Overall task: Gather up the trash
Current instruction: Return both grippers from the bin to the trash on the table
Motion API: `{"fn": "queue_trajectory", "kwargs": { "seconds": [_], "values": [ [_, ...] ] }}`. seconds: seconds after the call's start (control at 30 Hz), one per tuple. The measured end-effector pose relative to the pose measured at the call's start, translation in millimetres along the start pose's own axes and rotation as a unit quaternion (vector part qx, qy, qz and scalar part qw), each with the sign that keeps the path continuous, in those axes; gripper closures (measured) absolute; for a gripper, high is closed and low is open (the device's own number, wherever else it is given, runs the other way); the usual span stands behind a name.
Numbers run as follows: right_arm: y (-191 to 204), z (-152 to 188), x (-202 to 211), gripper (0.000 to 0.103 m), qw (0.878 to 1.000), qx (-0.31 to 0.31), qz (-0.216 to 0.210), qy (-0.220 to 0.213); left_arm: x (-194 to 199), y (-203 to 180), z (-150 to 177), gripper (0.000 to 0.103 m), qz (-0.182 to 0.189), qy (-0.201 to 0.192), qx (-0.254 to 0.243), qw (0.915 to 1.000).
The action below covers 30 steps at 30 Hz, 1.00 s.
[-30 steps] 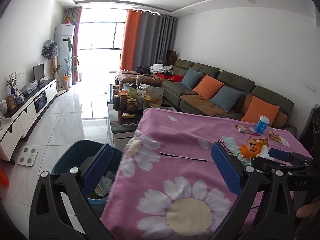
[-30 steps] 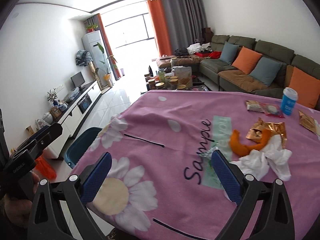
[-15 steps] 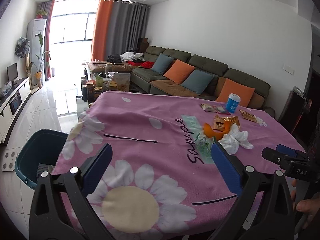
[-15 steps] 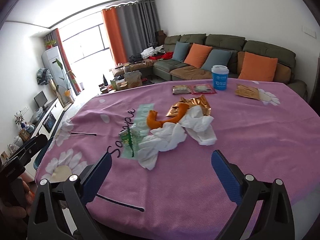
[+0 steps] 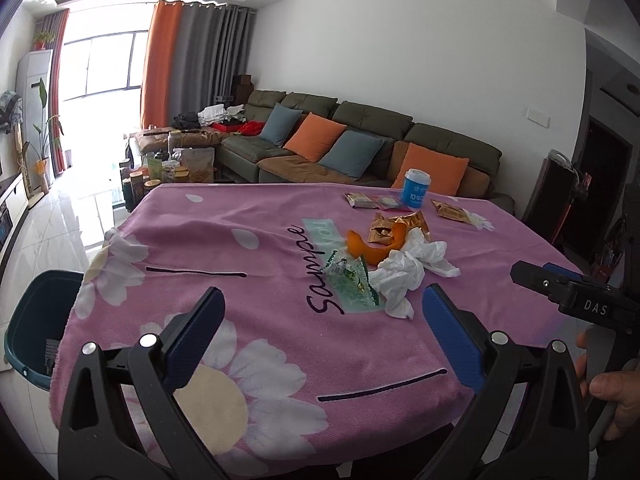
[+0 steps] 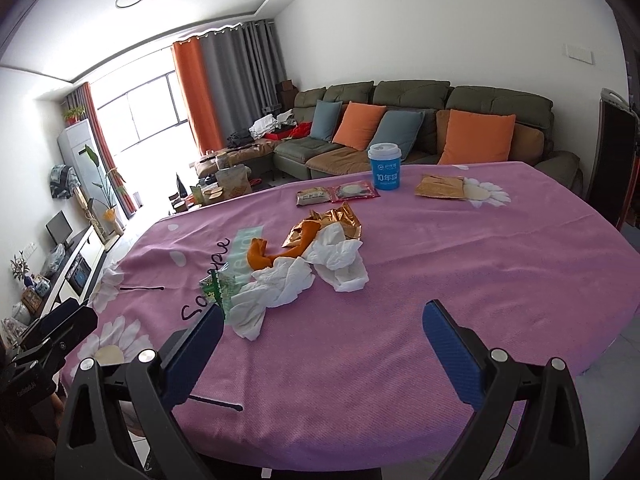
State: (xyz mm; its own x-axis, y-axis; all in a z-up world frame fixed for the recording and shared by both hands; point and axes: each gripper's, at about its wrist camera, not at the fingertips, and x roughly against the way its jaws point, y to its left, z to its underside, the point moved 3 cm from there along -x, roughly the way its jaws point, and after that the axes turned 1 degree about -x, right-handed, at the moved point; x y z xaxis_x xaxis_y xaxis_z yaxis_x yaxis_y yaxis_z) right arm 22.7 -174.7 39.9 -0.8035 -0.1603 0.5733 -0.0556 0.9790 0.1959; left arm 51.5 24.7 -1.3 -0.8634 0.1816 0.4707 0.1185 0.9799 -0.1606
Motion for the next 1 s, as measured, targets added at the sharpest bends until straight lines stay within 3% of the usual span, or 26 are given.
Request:
{"fn": "queue_trajectory", "kwargs": {
  "seconds": [0.47, 1.0],
  "values": [
    [-12, -14, -29, 0.007, 1.0, -0.014, -0.015, 0.016, -27, -17, -11, 0.006, 0.0, 0.007, -0.03, 0.9995],
    [-30, -39, -84, 0.007, 0.998, -0.026, -0.011, 0.048, -118, -22, -27, 0.006, -0.01, 0.066, -0.021, 0.9976]
  ]
}}
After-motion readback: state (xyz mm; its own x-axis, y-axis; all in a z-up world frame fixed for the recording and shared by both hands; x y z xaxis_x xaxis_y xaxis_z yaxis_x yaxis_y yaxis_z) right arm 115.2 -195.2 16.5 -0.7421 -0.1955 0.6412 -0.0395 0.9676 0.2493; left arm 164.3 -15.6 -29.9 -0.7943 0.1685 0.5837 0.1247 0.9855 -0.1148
